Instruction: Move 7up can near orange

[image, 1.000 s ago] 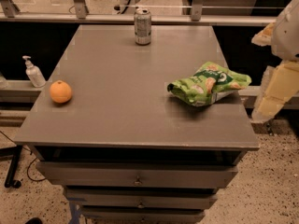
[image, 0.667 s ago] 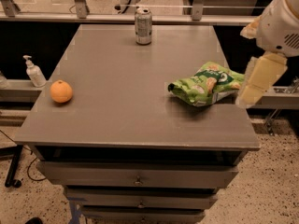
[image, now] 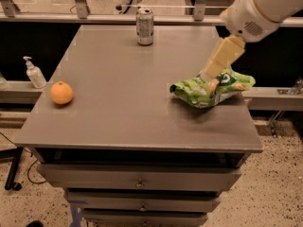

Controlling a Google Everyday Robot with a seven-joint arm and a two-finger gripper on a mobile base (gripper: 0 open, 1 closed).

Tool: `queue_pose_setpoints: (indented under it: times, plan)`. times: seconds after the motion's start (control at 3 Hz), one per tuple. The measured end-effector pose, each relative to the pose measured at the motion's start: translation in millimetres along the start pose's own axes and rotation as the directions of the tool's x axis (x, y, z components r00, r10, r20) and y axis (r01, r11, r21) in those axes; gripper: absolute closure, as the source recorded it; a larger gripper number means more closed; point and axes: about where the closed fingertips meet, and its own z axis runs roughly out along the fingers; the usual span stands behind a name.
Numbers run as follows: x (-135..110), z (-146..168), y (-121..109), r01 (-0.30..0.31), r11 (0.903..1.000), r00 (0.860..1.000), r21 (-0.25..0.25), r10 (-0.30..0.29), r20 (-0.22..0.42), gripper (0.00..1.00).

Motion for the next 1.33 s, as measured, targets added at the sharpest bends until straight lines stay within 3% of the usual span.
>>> queue_pose_setpoints:
  times: [0.33, 1.0, 1.33]
  plan:
    - [-27.4, 21.8, -30.1, -0.078, 0.9956, 0.992, 0.052, 0.072, 0.107, 0.00]
    - [-28.8, 24.8, -30.3, -0.091, 0.9940, 0.989, 0.061, 0.082, 0.126, 0.00]
    - [-27.7, 57.8, -33.6, -0.149, 0.9872, 0.972, 0.056, 0.136, 0.190, 0.00]
